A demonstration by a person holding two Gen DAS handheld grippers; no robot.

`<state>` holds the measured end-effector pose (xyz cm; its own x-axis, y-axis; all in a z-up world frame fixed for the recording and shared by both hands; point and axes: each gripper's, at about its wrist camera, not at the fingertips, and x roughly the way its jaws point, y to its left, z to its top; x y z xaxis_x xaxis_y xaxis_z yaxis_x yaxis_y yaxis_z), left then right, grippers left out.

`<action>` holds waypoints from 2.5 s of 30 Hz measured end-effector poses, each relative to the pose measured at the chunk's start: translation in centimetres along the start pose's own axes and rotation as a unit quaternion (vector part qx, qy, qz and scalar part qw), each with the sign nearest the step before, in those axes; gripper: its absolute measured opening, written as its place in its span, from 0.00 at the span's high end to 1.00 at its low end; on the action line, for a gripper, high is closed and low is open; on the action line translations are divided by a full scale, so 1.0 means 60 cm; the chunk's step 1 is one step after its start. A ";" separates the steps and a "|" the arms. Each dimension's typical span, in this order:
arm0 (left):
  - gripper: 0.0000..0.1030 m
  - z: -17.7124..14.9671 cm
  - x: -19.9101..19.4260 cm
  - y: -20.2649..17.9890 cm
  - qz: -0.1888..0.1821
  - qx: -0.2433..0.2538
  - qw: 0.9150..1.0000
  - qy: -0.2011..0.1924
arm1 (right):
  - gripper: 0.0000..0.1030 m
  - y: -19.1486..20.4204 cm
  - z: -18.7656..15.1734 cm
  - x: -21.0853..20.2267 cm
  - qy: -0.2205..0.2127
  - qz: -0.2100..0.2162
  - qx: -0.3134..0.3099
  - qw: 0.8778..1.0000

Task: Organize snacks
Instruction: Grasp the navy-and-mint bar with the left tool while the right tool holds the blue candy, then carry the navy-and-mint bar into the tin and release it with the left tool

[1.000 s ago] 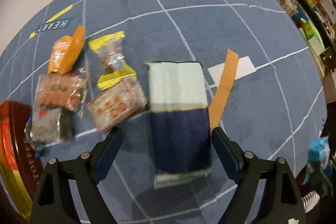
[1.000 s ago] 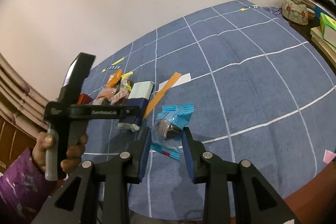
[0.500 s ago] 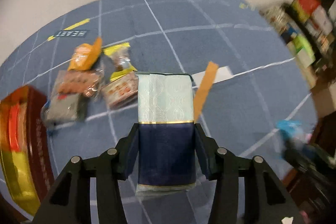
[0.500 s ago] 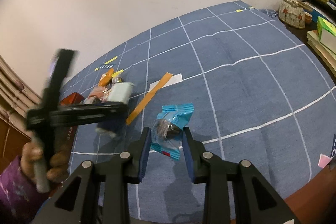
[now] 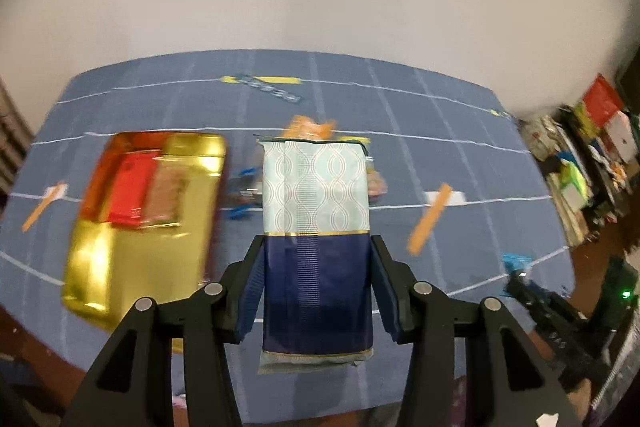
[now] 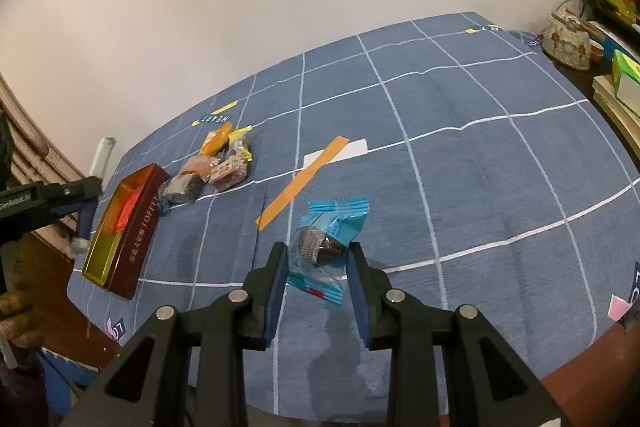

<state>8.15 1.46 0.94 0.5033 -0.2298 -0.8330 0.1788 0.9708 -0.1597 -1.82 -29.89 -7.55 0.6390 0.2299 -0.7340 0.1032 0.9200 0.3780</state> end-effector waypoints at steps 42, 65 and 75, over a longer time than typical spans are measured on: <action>0.56 -0.046 0.067 0.179 0.132 -0.040 0.990 0.037 | 0.71 0.015 -0.018 0.026 0.028 -0.006 -0.018 0.999; 0.56 -0.051 0.082 0.267 0.193 -0.062 0.979 0.039 | 0.71 0.018 -0.021 0.037 0.042 -0.005 -0.021 0.999; 0.56 -0.050 0.095 0.292 0.209 -0.063 0.975 0.043 | 0.71 0.017 -0.025 0.040 0.048 -0.005 -0.021 0.999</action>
<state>11.60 17.34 -8.22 0.4357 0.1887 -0.8801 -0.1338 0.9805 0.1440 -1.33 -27.93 -9.80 0.5613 0.2478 -0.7897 0.0755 0.9348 0.3470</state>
